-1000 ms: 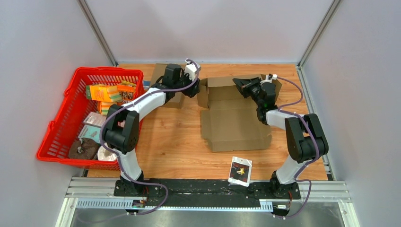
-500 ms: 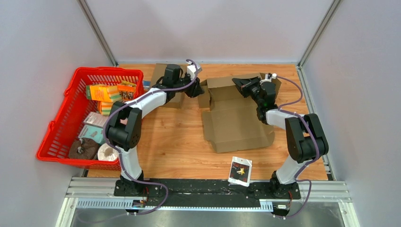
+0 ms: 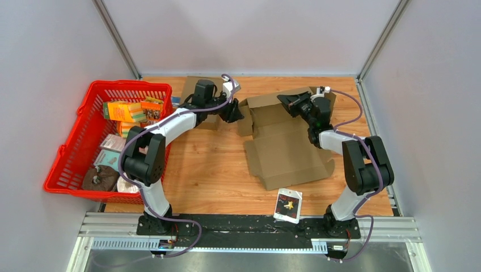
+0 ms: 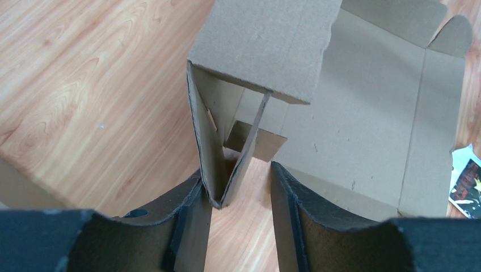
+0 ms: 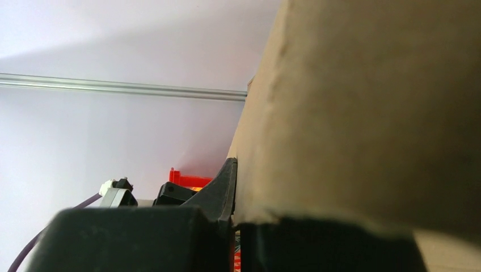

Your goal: Fold the paper box

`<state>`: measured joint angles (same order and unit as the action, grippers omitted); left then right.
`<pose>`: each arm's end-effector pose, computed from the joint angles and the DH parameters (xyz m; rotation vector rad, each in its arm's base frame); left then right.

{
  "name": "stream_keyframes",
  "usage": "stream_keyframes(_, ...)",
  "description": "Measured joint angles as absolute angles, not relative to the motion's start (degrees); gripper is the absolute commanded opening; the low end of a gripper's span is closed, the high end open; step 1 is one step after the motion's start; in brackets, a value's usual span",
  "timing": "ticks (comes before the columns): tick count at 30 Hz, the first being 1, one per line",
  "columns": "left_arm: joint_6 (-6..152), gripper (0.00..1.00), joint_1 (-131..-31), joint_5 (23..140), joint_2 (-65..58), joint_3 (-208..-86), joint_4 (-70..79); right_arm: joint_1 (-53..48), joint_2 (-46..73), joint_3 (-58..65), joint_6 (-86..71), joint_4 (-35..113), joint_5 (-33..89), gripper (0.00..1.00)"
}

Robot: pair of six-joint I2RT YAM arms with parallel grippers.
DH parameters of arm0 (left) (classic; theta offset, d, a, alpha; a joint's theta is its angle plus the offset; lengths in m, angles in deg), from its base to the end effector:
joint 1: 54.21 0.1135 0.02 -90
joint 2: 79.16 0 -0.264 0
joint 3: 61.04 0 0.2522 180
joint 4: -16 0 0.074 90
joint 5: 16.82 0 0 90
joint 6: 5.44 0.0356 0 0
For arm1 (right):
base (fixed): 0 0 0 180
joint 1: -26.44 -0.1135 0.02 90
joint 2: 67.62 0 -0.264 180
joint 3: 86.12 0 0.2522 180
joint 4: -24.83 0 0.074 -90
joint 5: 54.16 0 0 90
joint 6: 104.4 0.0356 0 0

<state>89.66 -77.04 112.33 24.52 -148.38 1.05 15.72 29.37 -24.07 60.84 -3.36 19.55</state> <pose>0.3703 -0.1803 0.2463 0.8998 1.9058 -0.9052 0.3580 0.0779 0.2184 0.7946 1.7030 1.3246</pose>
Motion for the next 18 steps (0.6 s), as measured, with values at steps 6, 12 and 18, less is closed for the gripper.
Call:
stream_keyframes(6, 90.6, 0.48, -76.8, 112.4, 23.2, -147.1, -0.2, 16.6, 29.4, -22.3, 59.6, -0.6, 18.4, 0.01)
stream_keyframes(12, 89.6, 0.51, -76.1, 113.6, 23.1, -146.7, -0.3, 18.0, 30.5, -20.2, 61.4, 0.6, 18.4, 0.00)
stream_keyframes(18, 85.5, 0.52, -75.3, 115.2, 23.2, -146.7, 2.6, 18.5, 31.7, -20.2, 64.8, 0.2, 18.4, 0.00)
